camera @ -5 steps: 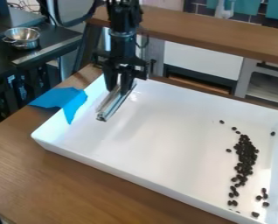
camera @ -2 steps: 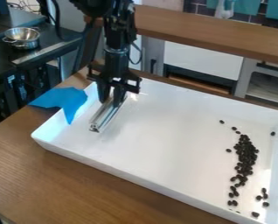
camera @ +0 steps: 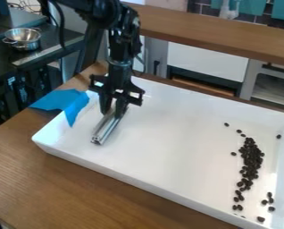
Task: Sweep into pile
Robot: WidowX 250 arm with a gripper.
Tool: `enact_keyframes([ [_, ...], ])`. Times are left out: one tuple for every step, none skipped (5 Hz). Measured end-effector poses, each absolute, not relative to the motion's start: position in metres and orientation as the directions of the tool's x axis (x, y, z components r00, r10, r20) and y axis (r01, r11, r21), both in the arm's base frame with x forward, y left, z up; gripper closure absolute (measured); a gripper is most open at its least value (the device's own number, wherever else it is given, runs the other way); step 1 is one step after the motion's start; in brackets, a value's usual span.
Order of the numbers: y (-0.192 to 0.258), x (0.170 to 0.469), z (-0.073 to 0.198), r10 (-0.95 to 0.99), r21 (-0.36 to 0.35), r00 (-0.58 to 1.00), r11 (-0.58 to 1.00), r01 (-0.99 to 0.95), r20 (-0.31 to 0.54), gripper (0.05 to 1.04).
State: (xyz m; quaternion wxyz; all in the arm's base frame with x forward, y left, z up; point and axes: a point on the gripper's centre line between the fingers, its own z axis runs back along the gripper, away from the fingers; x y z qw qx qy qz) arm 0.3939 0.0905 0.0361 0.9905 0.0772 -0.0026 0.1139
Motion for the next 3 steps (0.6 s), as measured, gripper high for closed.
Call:
enact_keyframes([
  [0.092, 0.394, 0.035, 0.220, 0.182, 0.975, 0.958, -0.221, 0.025, 0.401],
  [0.087, 0.392, 0.039, 0.212, 0.208, 0.976, 0.953, -0.219, 0.055, 0.124],
  [0.083, 0.392, 0.093, 0.167, 0.172, 0.976, 0.966, -0.191, 0.142, 0.079],
])
